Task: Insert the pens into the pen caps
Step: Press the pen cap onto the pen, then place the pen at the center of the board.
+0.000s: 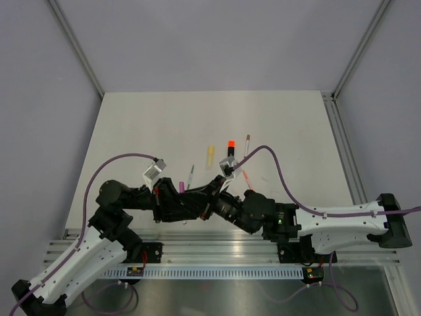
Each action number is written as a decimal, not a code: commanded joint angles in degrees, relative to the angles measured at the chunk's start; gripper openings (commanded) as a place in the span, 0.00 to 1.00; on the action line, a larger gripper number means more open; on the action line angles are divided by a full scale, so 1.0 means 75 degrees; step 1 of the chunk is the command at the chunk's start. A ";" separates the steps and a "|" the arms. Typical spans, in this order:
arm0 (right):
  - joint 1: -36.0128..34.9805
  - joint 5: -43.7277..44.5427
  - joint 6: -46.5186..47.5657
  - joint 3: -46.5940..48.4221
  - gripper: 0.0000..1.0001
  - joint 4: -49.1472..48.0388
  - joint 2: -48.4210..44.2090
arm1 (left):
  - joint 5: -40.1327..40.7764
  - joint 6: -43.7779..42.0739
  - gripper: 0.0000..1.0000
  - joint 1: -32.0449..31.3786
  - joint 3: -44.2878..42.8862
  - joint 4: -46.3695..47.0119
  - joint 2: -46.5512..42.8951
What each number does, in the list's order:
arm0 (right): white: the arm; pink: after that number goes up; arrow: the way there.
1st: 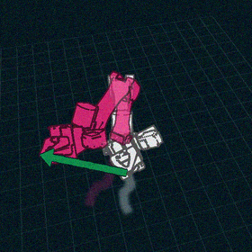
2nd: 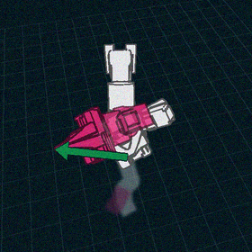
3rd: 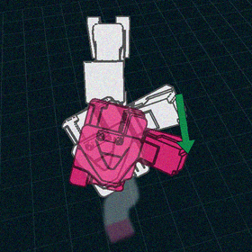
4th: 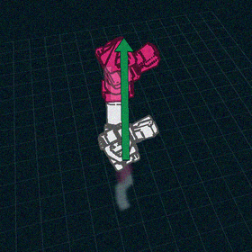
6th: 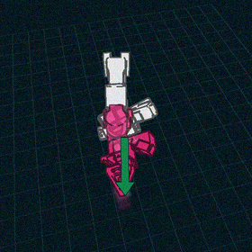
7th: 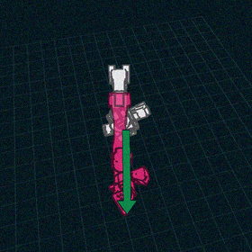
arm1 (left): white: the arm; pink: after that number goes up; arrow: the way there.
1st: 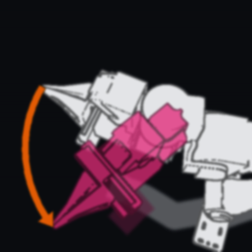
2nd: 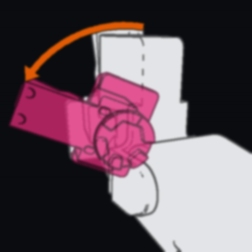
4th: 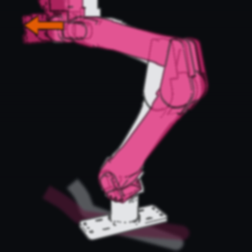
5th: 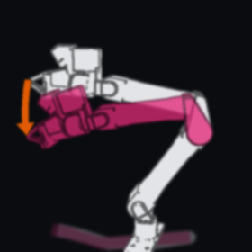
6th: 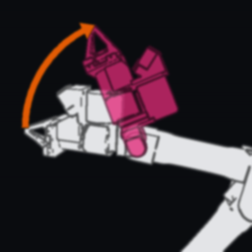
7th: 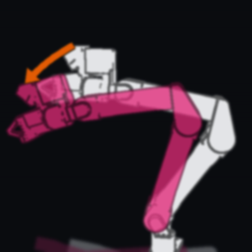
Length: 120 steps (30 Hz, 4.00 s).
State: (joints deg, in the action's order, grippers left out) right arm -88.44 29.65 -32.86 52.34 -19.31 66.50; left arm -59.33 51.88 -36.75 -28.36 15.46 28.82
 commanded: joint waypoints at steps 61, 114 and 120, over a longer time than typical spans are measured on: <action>0.5039 -0.3918 0.0315 -0.0918 0.00 0.2737 -0.1166 | 0.5203 -0.2405 0.99 -0.1416 0.0102 -0.2435 -0.1087; 1.0457 -0.5652 0.1276 0.3641 0.36 0.5822 0.5621 | 0.9258 -0.1749 0.99 -0.1404 0.1649 -0.3902 -0.1440; 1.0445 -0.6120 0.1089 0.2247 0.37 0.4558 0.3640 | 0.9469 -0.1854 0.99 -0.1404 0.1380 -0.3808 -0.1066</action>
State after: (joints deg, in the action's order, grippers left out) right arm -10.39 -12.21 -24.27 72.34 21.54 103.55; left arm 8.69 39.24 -47.24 -14.48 -15.86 19.22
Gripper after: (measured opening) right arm 0.370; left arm 0.985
